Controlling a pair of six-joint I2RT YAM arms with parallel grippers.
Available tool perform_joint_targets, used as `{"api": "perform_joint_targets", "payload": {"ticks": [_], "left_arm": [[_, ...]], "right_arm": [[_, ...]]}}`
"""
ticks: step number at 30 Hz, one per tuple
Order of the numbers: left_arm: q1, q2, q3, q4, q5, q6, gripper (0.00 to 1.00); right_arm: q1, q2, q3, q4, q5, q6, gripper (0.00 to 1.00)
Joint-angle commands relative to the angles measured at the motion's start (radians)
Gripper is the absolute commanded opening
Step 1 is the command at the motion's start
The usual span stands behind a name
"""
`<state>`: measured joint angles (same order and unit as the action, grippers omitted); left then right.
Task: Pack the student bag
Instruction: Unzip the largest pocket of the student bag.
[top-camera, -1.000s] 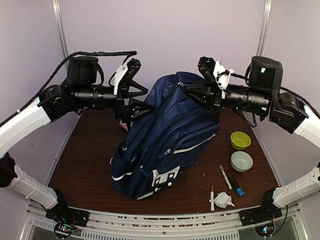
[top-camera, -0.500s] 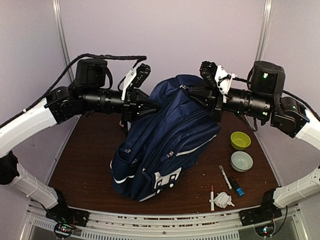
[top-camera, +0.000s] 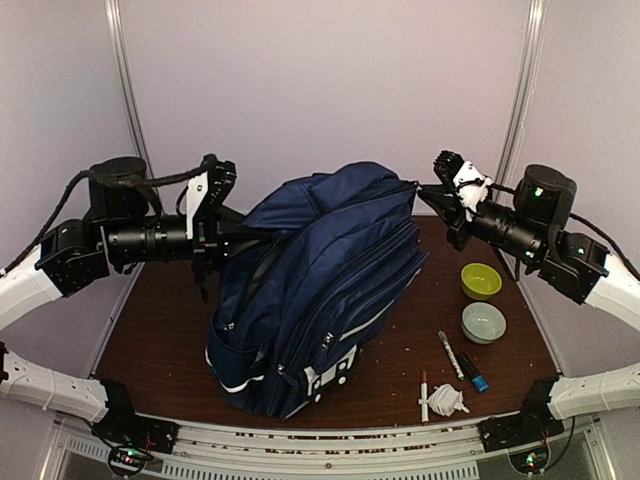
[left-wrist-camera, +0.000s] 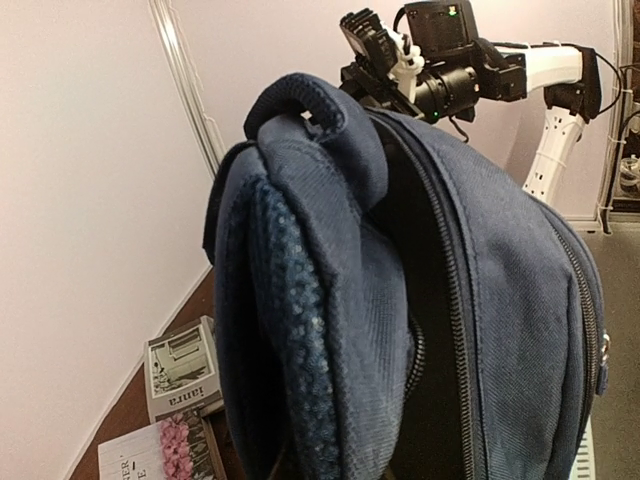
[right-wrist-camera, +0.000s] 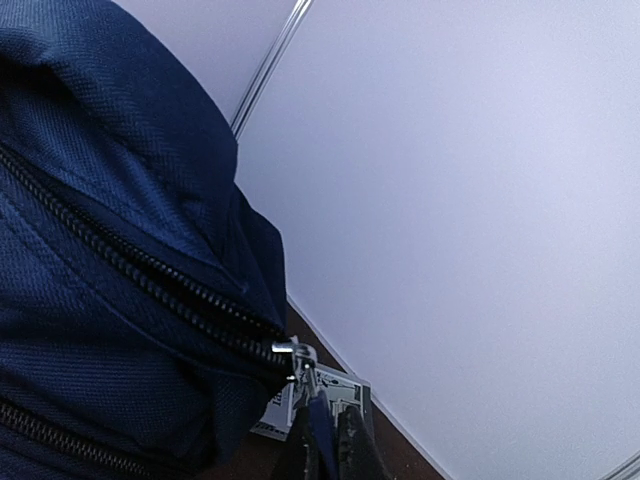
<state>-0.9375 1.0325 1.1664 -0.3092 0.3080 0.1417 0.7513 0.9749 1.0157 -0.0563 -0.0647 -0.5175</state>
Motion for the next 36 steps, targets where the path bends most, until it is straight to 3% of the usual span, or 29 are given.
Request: {"api": "perform_joint_targets", "payload": {"ticks": [1, 6, 9, 10, 12, 13, 14, 17, 19, 22, 26, 33, 36], "left_arm": [[0.012, -0.165, -0.053, 0.049, 0.001, -0.011, 0.0], [0.019, -0.33, -0.197, 0.106, -0.078, -0.073, 0.0], [0.019, -0.358, -0.236, 0.054, -0.096, -0.089, 0.0], [0.018, -0.347, -0.23, 0.016, -0.097, -0.092, 0.1], [0.018, -0.305, -0.176, -0.063, -0.109, -0.103, 0.48], [0.018, -0.281, -0.141, -0.099, -0.118, -0.108, 0.61], [0.017, -0.259, -0.1, -0.132, -0.126, -0.112, 0.69], [0.017, -0.199, 0.057, -0.233, -0.138, -0.111, 0.8], [0.012, -0.154, 0.154, -0.278, -0.088, -0.099, 0.95], [0.002, -0.085, 0.272, -0.301, -0.045, -0.098, 0.98], [0.0, 0.035, 0.402, -0.379, -0.087, -0.111, 0.98], [-0.005, 0.215, 0.552, -0.486, -0.031, -0.064, 0.98], [-0.007, 0.25, 0.566, -0.489, -0.097, -0.045, 0.97]], "right_arm": [[-0.11, 0.005, 0.017, 0.137, 0.268, 0.05, 0.0], [-0.112, 0.059, 0.009, 0.095, 0.127, 0.06, 0.0], [-0.089, 0.095, 0.054, 0.053, 0.007, 0.097, 0.0], [-0.07, 0.109, 0.077, 0.038, -0.005, 0.096, 0.0], [-0.02, 0.139, 0.127, 0.012, -0.006, 0.072, 0.0], [0.006, 0.151, 0.154, 0.002, -0.003, 0.057, 0.0], [0.043, 0.162, 0.179, -0.009, 0.001, 0.042, 0.0], [0.106, 0.192, 0.253, -0.013, 0.006, 0.01, 0.0], [0.143, 0.215, 0.303, -0.027, 0.023, -0.016, 0.0], [0.186, 0.252, 0.375, -0.058, 0.038, -0.042, 0.0], [0.214, 0.29, 0.43, -0.077, 0.048, -0.061, 0.0], [0.249, 0.331, 0.473, -0.101, 0.074, -0.089, 0.0], [0.254, 0.339, 0.483, -0.102, 0.074, -0.092, 0.0]]}}
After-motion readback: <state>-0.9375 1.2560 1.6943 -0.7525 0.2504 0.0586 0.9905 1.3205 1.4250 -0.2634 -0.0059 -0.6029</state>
